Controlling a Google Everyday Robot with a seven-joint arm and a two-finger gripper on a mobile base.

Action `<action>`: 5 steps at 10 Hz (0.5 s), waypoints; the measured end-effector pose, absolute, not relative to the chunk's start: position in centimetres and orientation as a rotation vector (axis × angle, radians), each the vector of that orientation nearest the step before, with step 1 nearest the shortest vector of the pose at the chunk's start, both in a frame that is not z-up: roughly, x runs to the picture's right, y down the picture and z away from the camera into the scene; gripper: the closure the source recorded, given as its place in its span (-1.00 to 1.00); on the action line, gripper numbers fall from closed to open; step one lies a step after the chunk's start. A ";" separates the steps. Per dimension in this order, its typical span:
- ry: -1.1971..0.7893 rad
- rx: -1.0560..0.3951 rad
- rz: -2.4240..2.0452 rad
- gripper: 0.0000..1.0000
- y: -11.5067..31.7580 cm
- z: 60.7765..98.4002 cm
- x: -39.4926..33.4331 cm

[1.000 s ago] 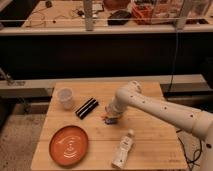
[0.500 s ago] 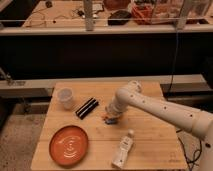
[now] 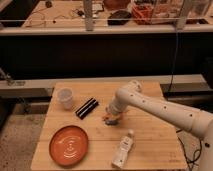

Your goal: Place the pepper on the white sponge

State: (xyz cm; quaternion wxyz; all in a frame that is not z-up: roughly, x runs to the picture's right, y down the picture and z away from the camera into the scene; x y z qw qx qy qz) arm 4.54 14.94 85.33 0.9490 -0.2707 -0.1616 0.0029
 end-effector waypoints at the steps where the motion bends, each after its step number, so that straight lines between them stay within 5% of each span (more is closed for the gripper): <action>1: -0.328 -0.551 0.009 0.25 15.1 85.3 4.6; 5: -0.328 -0.547 0.024 0.62 14.8 84.8 5.0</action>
